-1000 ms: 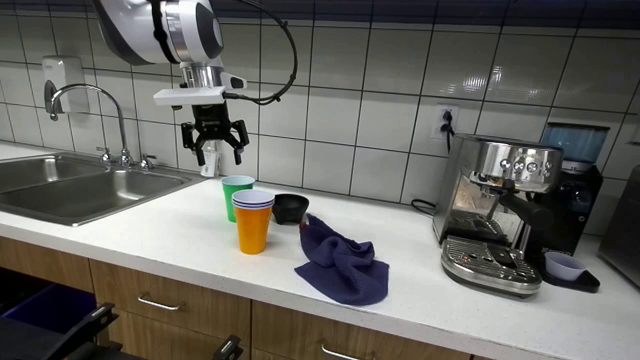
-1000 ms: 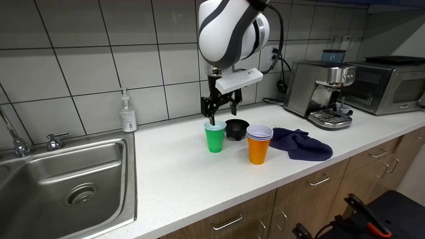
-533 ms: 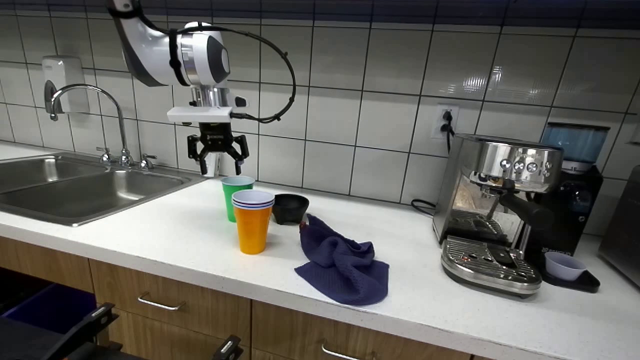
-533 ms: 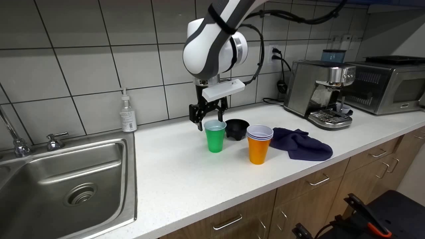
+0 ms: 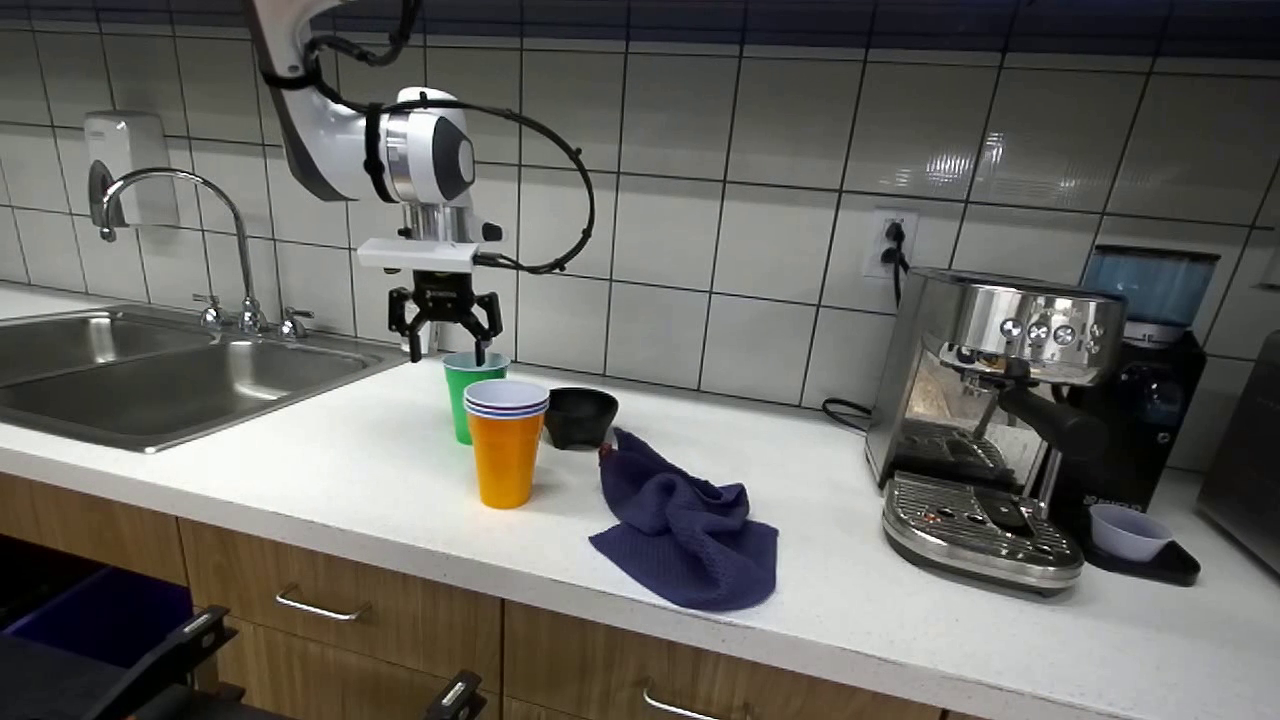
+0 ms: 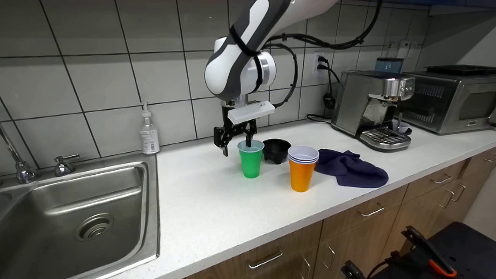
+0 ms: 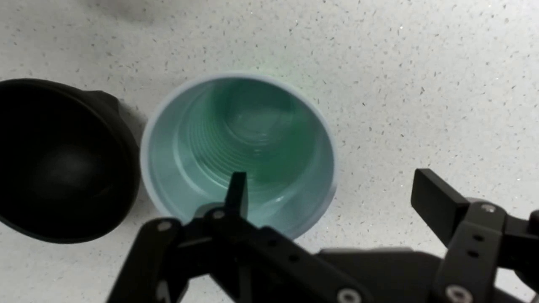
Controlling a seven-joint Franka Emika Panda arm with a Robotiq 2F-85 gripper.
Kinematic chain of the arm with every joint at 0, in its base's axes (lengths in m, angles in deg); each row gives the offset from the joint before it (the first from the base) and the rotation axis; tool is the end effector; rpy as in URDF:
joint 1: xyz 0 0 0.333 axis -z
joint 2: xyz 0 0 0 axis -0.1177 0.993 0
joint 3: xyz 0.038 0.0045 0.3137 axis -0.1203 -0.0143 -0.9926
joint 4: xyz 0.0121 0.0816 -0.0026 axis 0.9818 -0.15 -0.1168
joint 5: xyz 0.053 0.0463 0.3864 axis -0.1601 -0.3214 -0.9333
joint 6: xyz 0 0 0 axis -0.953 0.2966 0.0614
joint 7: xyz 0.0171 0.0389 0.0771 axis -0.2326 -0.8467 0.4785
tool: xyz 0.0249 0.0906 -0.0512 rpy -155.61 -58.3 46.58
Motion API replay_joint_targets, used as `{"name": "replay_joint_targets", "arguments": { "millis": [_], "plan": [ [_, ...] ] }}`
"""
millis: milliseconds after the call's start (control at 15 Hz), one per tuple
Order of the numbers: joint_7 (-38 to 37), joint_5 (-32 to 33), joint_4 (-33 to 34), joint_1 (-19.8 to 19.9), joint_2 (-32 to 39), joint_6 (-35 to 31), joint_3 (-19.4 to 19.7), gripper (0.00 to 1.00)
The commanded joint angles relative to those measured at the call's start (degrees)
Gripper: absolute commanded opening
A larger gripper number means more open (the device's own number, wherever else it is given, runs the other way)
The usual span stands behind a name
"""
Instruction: Stack the four cups together.
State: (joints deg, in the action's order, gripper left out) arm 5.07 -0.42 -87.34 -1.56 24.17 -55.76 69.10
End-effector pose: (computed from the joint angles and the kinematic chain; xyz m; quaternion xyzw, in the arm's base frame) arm 0.6307 0.1507 0.2349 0.9919 0.1237 0.0175 0.0242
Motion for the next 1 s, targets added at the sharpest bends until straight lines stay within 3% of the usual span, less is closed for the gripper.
{"name": "replay_joint_targets", "arguments": {
  "millis": [0,267,333,467,933],
  "plan": [
    [2.3,-2.1,4.4,-0.1,2.5,3.3,0.1,1.0],
    [2.2,-2.8,4.5,0.0,2.9,3.8,0.2,1.0],
    [2.1,-3.0,4.2,0.0,2.7,3.6,0.2,0.75],
    [2.0,-3.3,3.5,0.0,2.2,3.4,0.2,0.66],
    [1.5,-3.2,0.4,-0.2,-0.4,2.6,0.4,0.12]
  ]
}}
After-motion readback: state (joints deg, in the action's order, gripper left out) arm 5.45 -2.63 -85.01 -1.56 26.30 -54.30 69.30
